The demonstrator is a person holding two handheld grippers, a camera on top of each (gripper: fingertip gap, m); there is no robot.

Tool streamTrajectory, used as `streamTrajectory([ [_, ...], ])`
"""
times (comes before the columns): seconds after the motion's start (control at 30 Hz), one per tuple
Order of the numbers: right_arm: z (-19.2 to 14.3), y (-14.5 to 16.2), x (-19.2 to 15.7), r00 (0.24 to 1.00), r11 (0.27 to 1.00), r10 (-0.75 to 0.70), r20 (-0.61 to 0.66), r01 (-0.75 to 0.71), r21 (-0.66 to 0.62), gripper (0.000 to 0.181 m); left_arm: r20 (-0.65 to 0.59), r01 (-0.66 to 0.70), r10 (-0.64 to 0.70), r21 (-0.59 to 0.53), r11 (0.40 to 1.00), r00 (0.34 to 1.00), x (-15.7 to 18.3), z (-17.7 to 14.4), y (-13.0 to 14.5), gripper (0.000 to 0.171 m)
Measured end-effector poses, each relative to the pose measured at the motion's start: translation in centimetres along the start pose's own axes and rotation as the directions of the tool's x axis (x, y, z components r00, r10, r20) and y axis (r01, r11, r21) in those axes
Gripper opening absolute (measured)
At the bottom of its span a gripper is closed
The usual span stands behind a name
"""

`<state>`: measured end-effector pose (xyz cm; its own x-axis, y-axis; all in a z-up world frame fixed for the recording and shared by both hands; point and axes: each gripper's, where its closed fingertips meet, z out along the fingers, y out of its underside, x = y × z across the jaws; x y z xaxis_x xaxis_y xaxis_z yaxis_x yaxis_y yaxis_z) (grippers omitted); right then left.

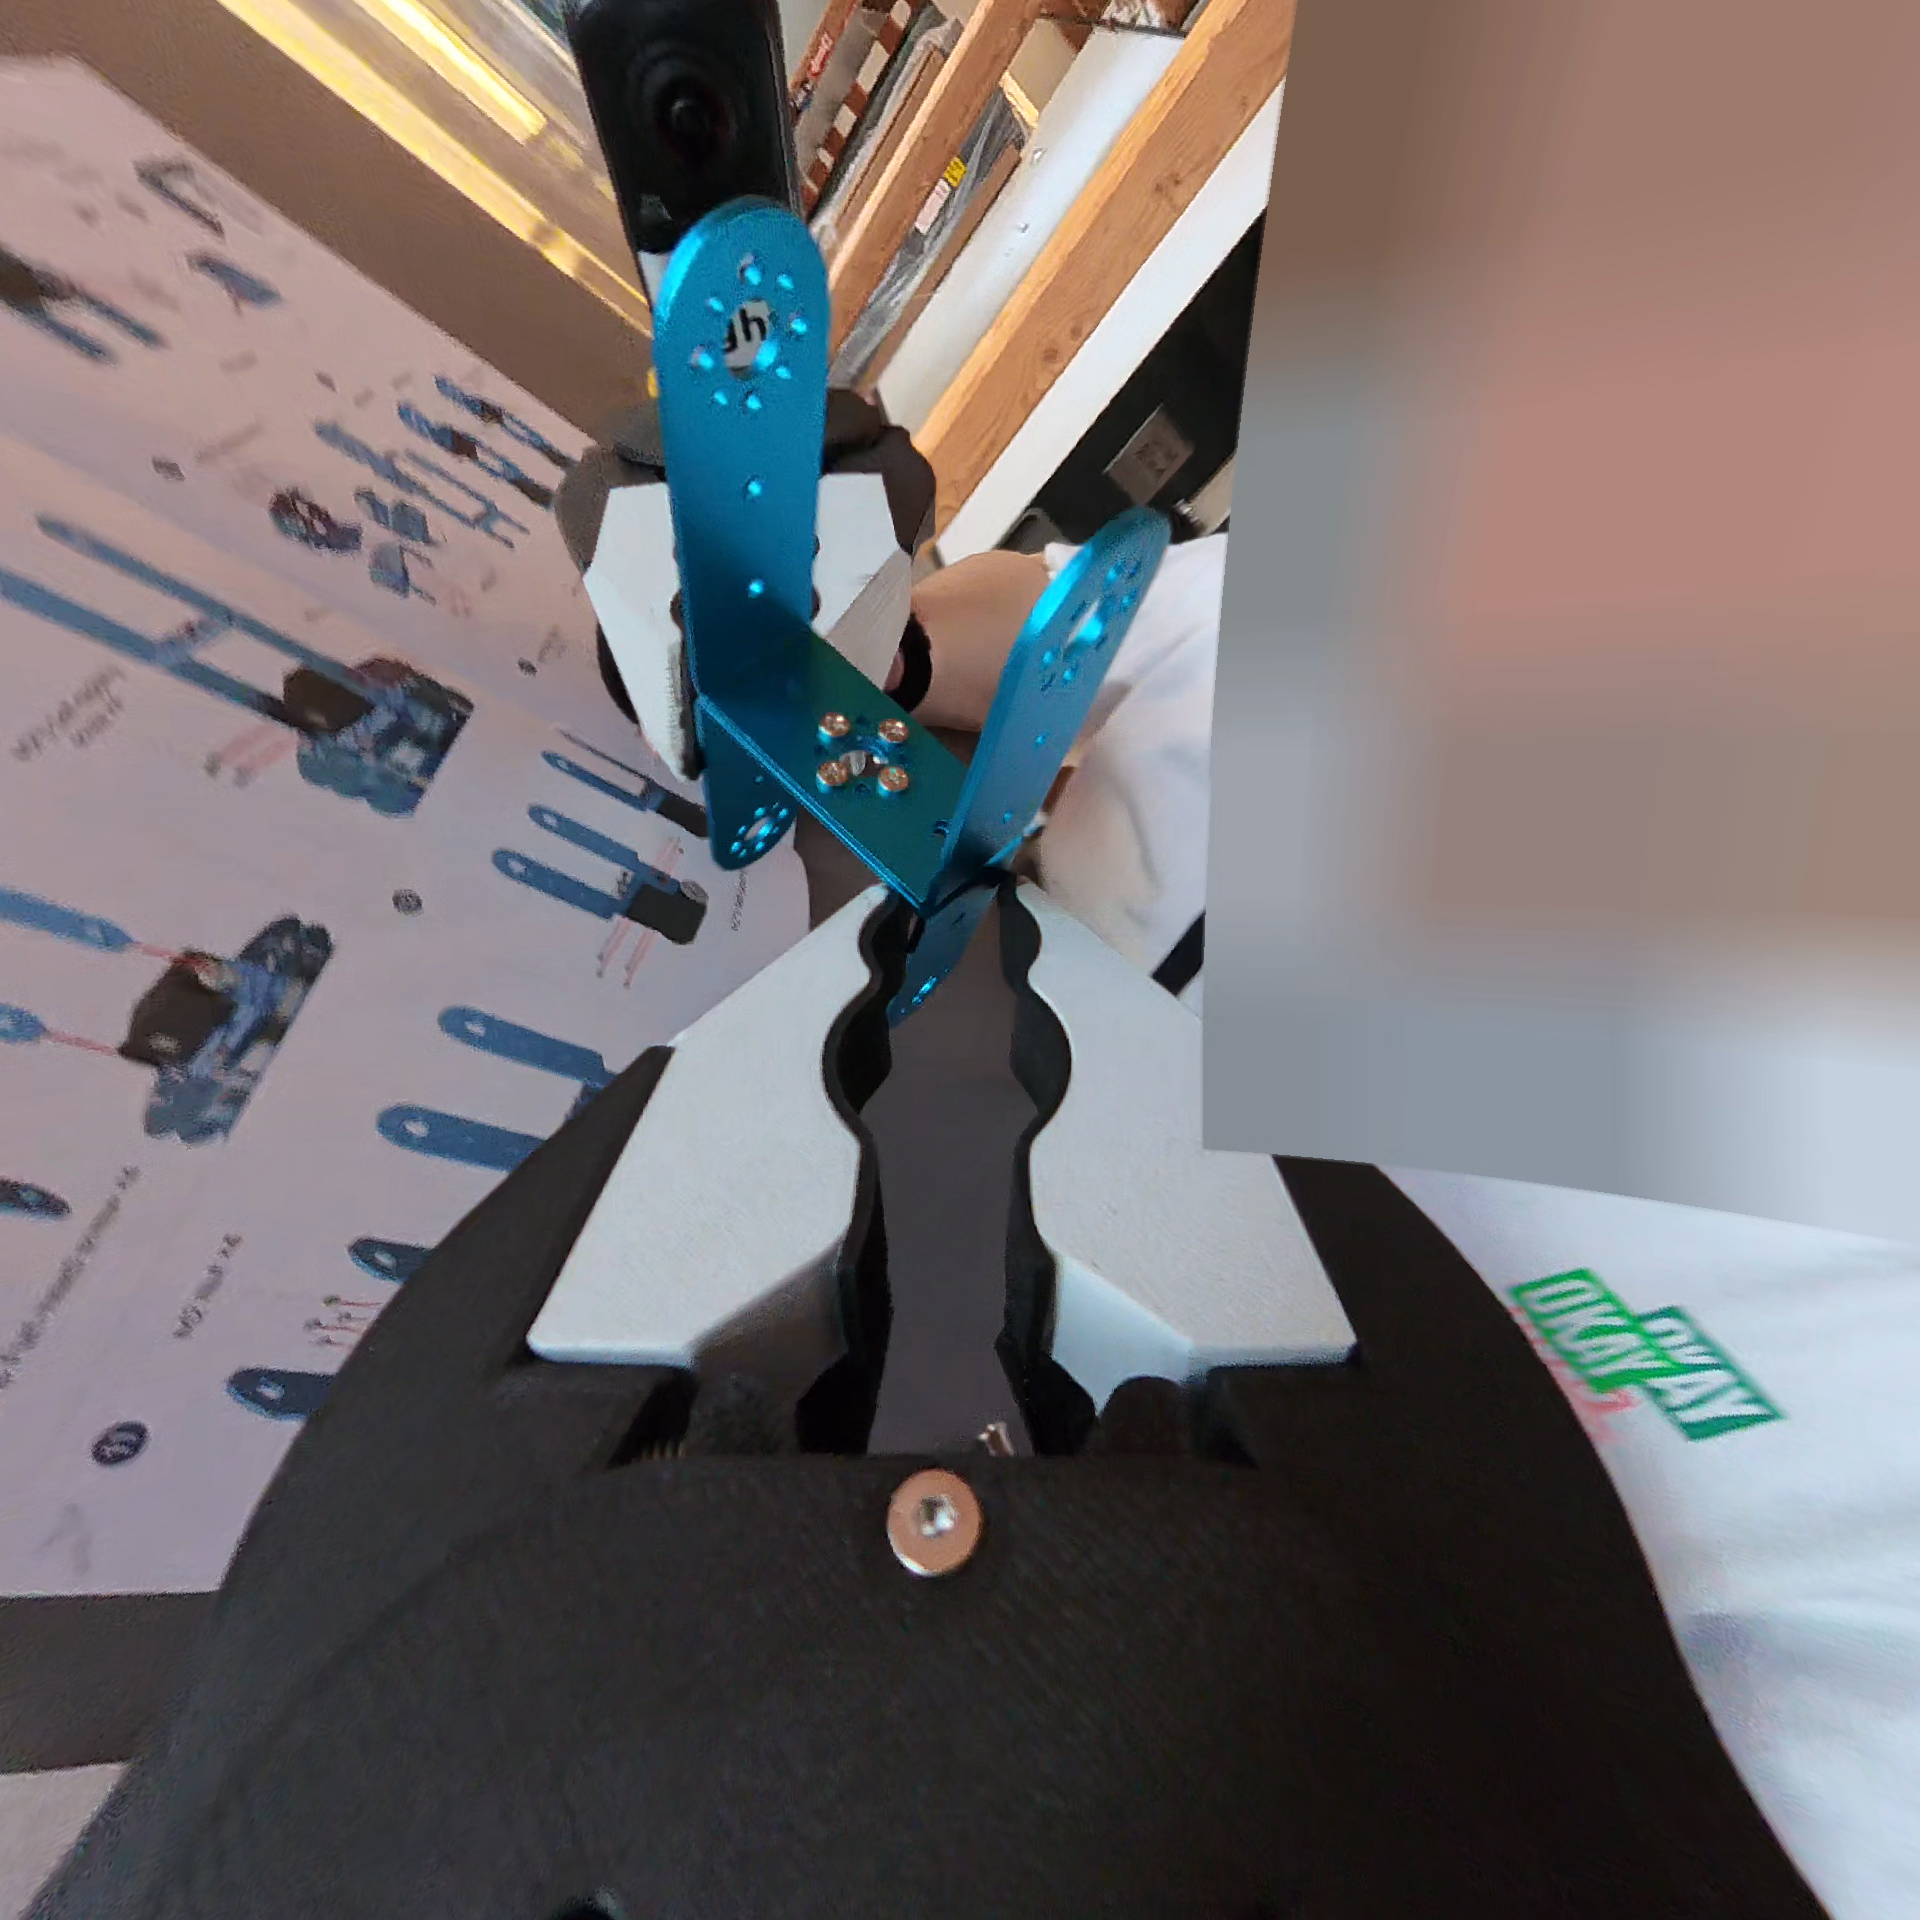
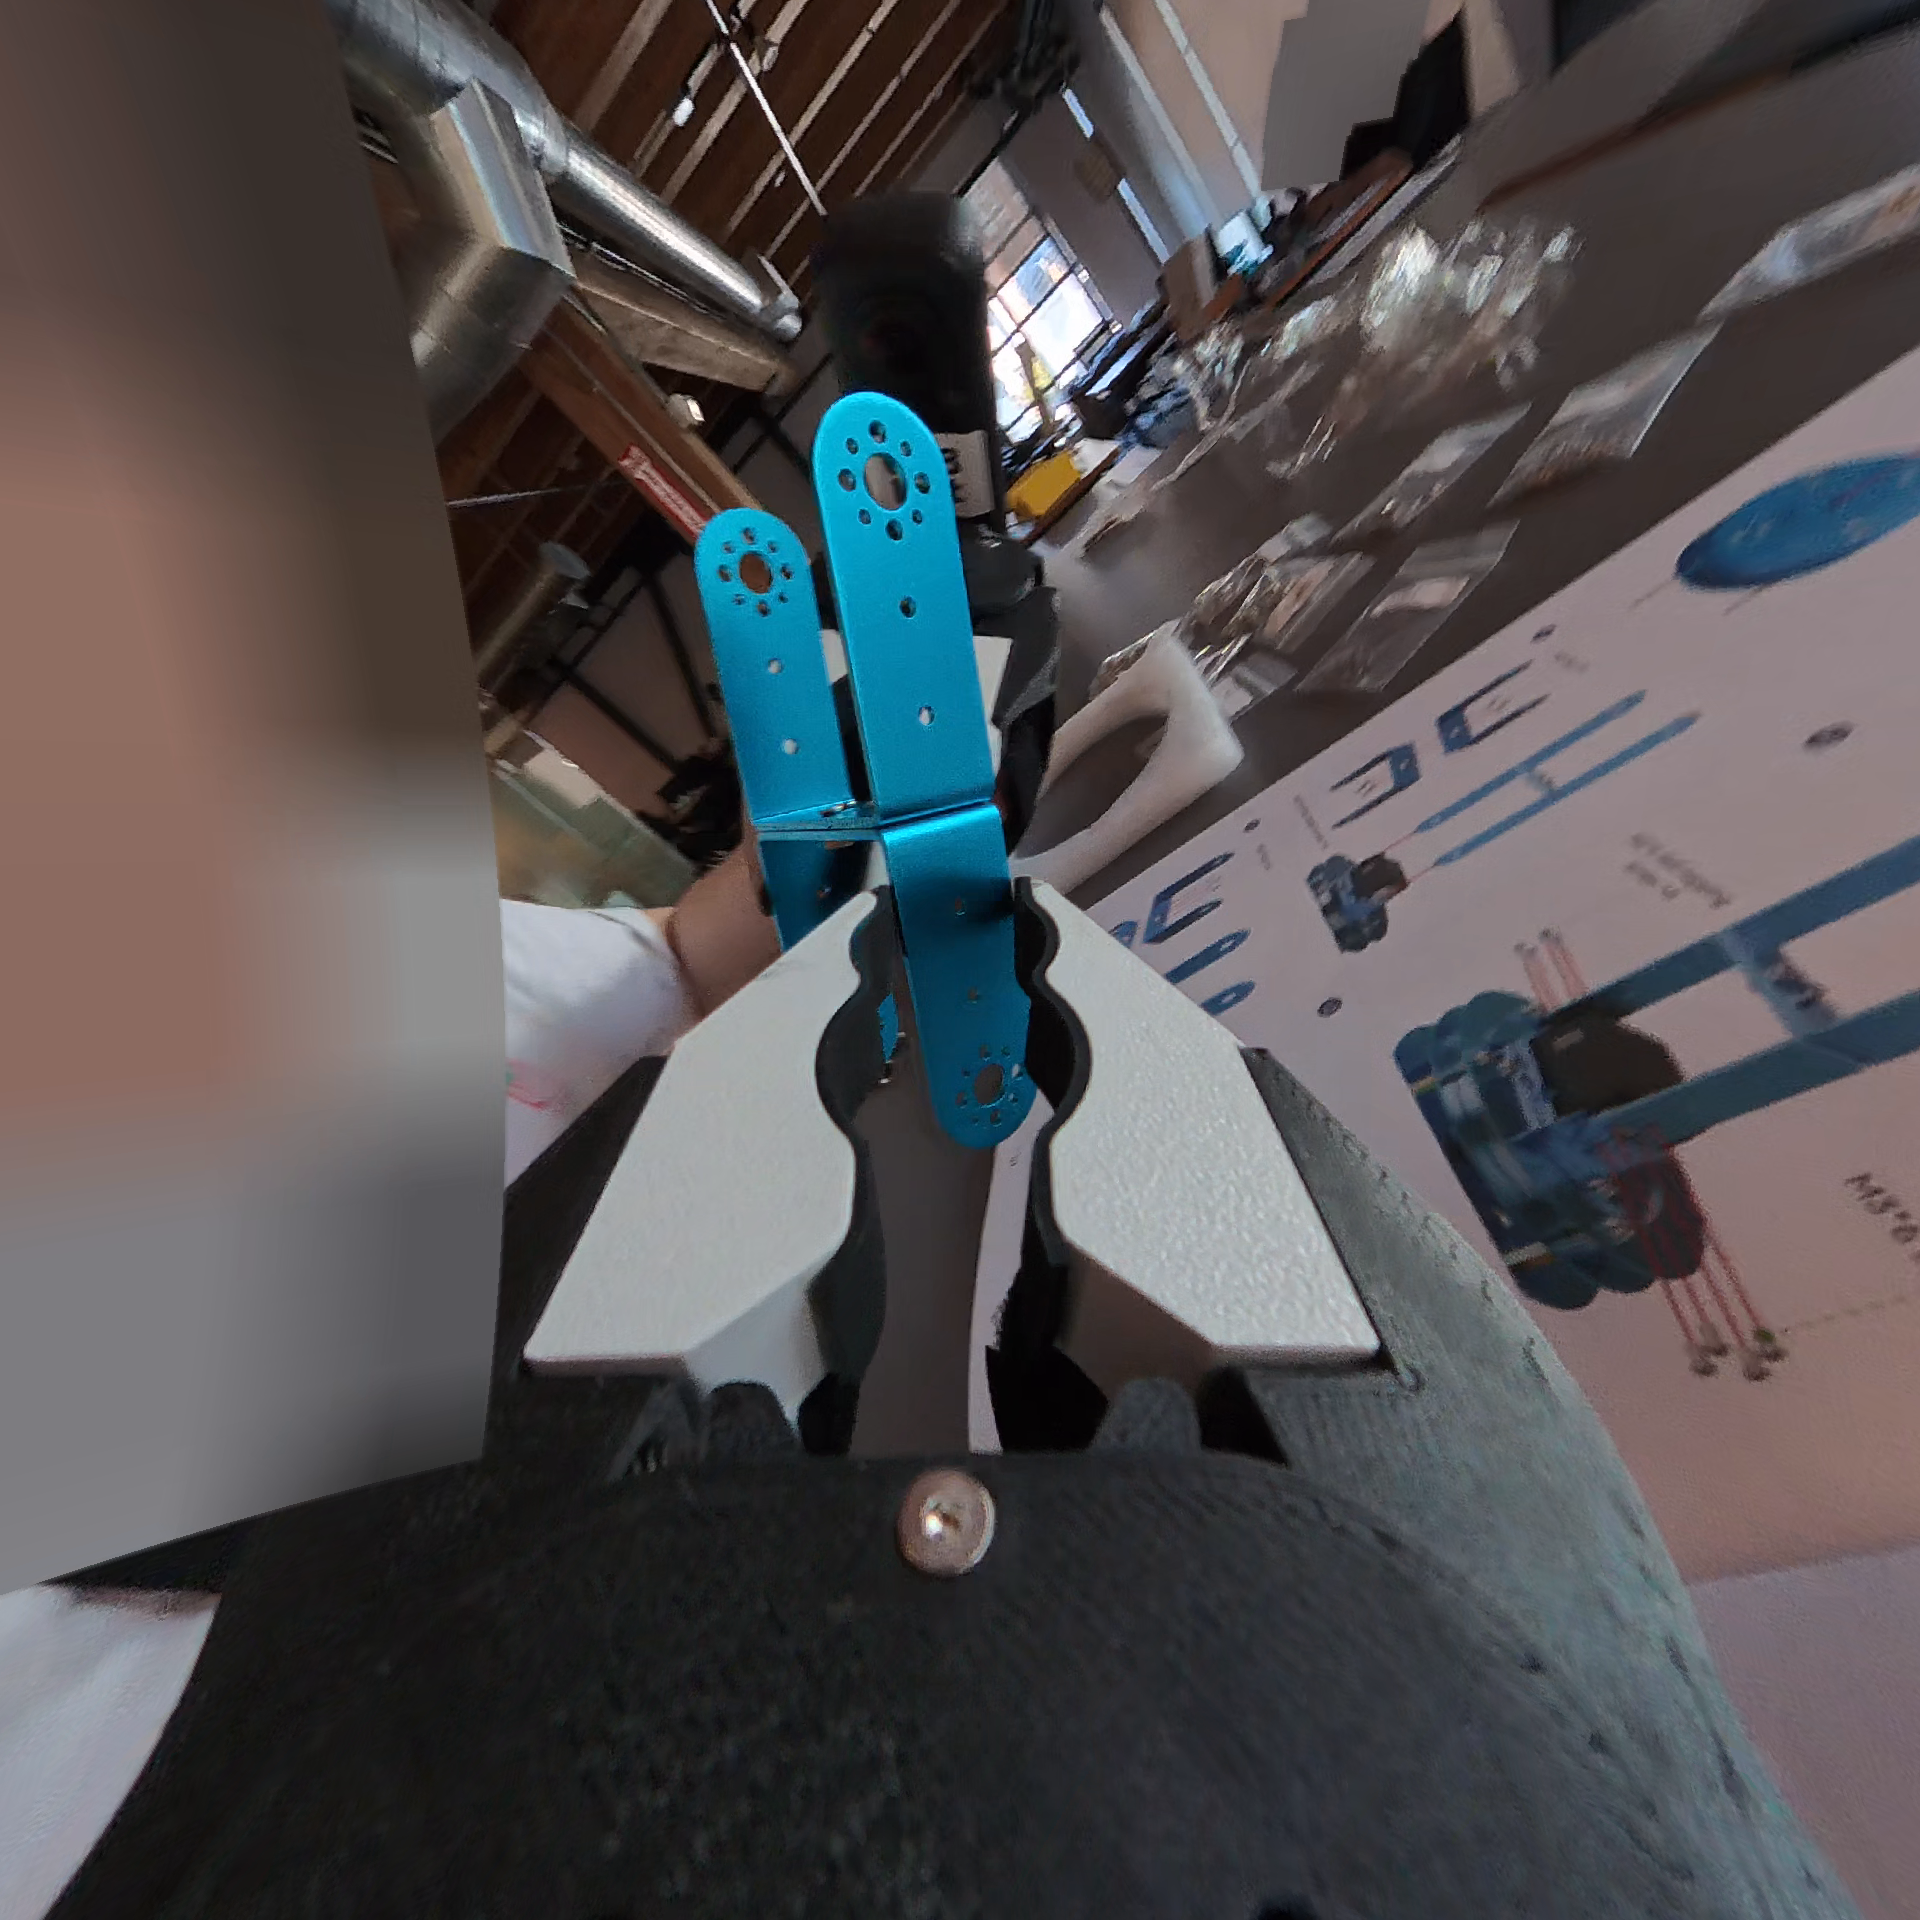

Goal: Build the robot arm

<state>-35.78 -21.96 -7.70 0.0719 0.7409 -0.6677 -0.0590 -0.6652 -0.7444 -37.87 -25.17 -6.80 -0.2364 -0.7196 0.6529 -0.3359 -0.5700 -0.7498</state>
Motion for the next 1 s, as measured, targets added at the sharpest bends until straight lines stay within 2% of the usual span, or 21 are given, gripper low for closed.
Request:
streamTrajectory([
  [0.07, 0.0, -0.4, 0.1, 0.988, 0.991, -0.134, -0.082, 0.133, -0.013, 0.009, 0.027, -0.105, 0.105, -0.005, 0.994, 0.994, 0.6, 0.3, -0.2, 0.002],
  [0.1, 0.0, -0.8, 0.1, 0.970, 0.978, -0.209, -0.126, 0.209, -0.014, 0.005, 0.061, -0.148, 0.148, -0.010, 0.989, 0.987, 0.5, 0.5, -0.2, 0.000],
  [0.17, 0.1, -1.3, -1.1, 0.933, 0.944, -0.330, -0.143, 0.331, -0.018, 0.000, 0.125, -0.173, 0.177, -0.039, 0.984, 0.976, -0.3, 0.8, 0.2, 0.002],
  [0.23, 0.5, -1.3, -2.0, 0.896, 0.909, -0.415, -0.158, 0.414, -0.042, 0.000, 0.113, -0.163, 0.167, -0.044, 0.986, 0.980, -0.4, 1.2, 0.5, 0.000],
  [0.37, 0.5, -1.0, -1.9, 0.829, 0.857, -0.513, -0.222, 0.509, -0.078, 0.000, 0.089, -0.203, 0.201, 0.015, 0.979, 0.975, 0.6, 1.5, -0.3, 0.000],
  [0.43, -0.3, -2.1, -2.5, 0.794, 0.832, -0.543, -0.272, 0.553, -0.044, 0.000, 0.090, -0.265, 0.260, 0.048, 0.963, 0.961, 1.7, 1.3, -1.0, 0.000],
  [0.5, -1.6, -3.9, -3.8, 0.775, 0.809, -0.545, -0.319, 0.586, 0.041, 0.004, 0.081, -0.337, 0.330, 0.104, 0.936, 0.941, 3.3, 0.9, -2.0, 0.000],
  [0.57, -2.2, -5.2, -5.0, 0.794, 0.815, -0.511, -0.329, 0.569, 0.107, 0.023, 0.100, -0.391, 0.378, 0.174, 0.904, 0.920, 4.6, 0.1, -3.3, 0.000],
  [0.6, -2.1, -5.3, -4.9, 0.812, 0.837, -0.481, -0.332, 0.538, 0.101, 0.032, 0.103, -0.396, 0.382, 0.209, 0.894, 0.918, 5.0, -0.3, -3.8, 0.000],
  [0.67, -0.9, -4.6, -4.1, 0.851, 0.889, -0.417, -0.319, 0.456, 0.055, 0.043, 0.062, -0.348, 0.345, 0.272, 0.897, 0.937, 5.8, -1.2, -4.6, 0.000],
  [0.7, 0.0, -4.3, -4.4, 0.877, 0.903, -0.396, -0.273, 0.426, 0.060, 0.043, 0.035, -0.313, 0.318, 0.303, 0.900, 0.948, 6.0, -1.5, -4.9, 0.000],
  [0.77, 1.7, -3.7, -4.6, 0.913, 0.930, -0.342, -0.222, 0.363, 0.063, 0.043, -0.012, -0.255, 0.275, 0.337, 0.906, 0.961, 6.1, -1.9, -5.2, 0.000],
  [0.87, 3.3, -3.0, -2.8, 0.916, 0.950, -0.294, -0.275, 0.311, 0.020, 0.038, -0.076, -0.195, 0.236, 0.350, 0.916, 0.969, 6.8, -1.6, -5.2, 0.000],
  [0.9, 3.8, -2.8, -2.8, 0.926, 0.956, -0.277, -0.258, 0.293, 0.024, 0.035, -0.092, -0.181, 0.227, 0.353, 0.918, 0.970, 7.2, -1.5, -5.3, 0.000],
  [0.93, 4.2, -2.7, -3.1, 0.942, 0.963, -0.249, -0.223, 0.265, 0.042, 0.028, -0.094, -0.170, 0.215, 0.348, 0.922, 0.972, 7.3, -1.2, -5.3, 0.000],
  [0.97, 4.5, -2.6, -3.9, 0.963, 0.970, -0.221, -0.155, 0.234, 0.070, 0.005, -0.078, -0.175, 0.212, 0.335, 0.926, 0.974, 7.3, -1.0, -5.1, 0.000],
  [1.0, 4.5, -2.7, -4.2, 0.975, 0.976, -0.184, -0.125, 0.197, 0.097, 0.001, -0.075, -0.186, 0.221, 0.321, 0.929, 0.972, 7.5, -0.8, -5.0, 0.000],
])
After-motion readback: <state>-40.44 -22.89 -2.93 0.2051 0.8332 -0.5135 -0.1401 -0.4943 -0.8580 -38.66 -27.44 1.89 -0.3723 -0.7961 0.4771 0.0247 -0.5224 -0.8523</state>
